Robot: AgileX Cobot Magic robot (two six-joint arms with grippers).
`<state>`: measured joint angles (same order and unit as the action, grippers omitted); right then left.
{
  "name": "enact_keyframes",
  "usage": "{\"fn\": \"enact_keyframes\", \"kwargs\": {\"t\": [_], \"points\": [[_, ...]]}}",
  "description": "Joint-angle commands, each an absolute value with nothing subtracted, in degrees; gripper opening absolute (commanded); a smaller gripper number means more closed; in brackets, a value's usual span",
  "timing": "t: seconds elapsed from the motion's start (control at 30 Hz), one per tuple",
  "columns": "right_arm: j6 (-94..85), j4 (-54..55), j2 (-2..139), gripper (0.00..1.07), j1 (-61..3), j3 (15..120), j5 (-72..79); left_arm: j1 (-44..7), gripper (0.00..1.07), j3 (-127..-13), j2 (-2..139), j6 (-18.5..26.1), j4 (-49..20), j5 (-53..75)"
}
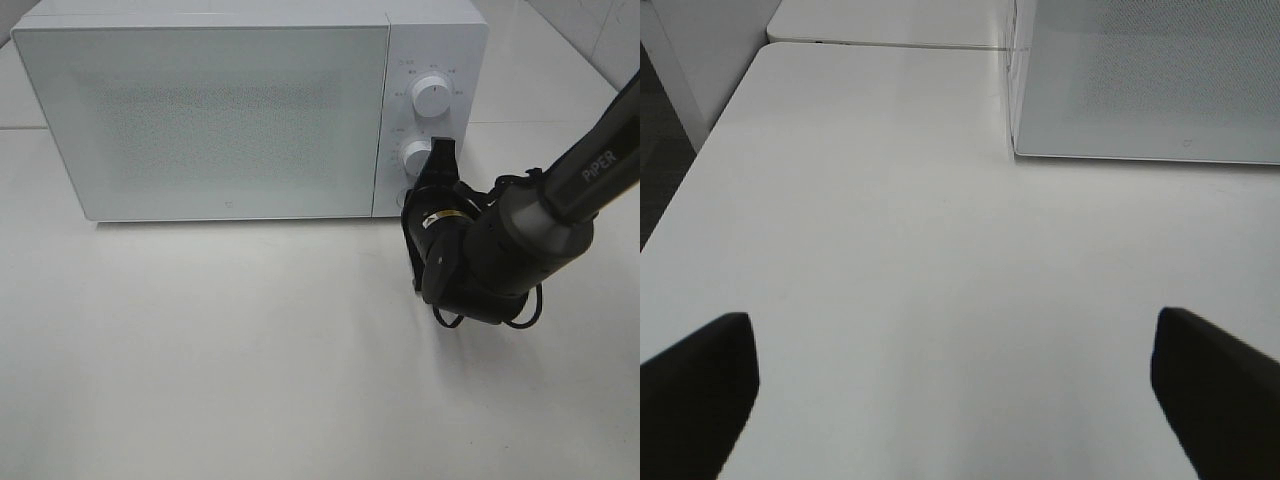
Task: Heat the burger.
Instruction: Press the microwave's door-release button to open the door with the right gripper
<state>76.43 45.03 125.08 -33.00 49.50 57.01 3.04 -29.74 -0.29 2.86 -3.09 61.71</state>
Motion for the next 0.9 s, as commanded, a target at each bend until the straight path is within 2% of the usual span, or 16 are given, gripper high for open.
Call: {"fn": "enact_keyframes", "kwargs": {"t": [0.03,0.37,0.9], "points": [[75.4,43.77,125.48,0.0,-32.66,51.22,56.89,2.92,1.0,-29.56,-1.26,2.58,-3.5,61.19],[75.0,44.0,126.85,0.0,-32.66,52.83,56.38,2.92,1.0,-29.56,-1.26,2.58,-3.5,61.19],[74.54,42.97,126.68,0.0,-32.66,54.77,67.55,2.92,1.0,-29.56,-1.26,2.58,-3.5,61.19]]}}
